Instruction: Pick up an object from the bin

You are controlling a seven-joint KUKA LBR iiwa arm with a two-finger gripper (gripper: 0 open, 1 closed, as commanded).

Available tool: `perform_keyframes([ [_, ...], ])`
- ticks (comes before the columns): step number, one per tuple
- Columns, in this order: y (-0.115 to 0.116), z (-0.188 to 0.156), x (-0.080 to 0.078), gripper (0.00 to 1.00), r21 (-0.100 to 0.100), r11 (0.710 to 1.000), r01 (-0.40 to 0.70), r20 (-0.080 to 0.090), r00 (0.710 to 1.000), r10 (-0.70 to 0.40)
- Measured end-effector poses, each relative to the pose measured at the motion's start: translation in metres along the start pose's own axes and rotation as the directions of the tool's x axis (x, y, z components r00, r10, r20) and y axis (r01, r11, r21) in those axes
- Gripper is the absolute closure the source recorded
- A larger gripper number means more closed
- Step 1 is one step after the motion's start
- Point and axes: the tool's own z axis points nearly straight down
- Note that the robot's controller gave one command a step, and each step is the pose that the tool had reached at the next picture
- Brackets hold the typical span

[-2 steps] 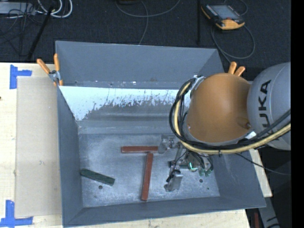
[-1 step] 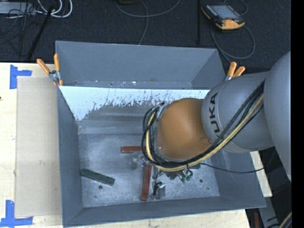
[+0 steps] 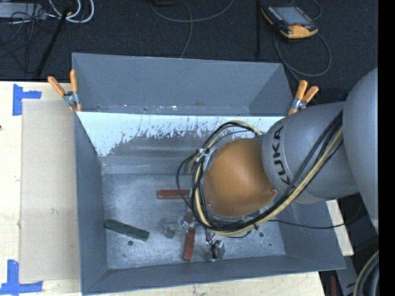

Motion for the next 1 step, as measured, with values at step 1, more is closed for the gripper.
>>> perform_keyframes([
  [1,-0.0003,-0.0006,-0.0002,1.00,0.000,1.000,-0.004,0.002,1.000,0.004],
])
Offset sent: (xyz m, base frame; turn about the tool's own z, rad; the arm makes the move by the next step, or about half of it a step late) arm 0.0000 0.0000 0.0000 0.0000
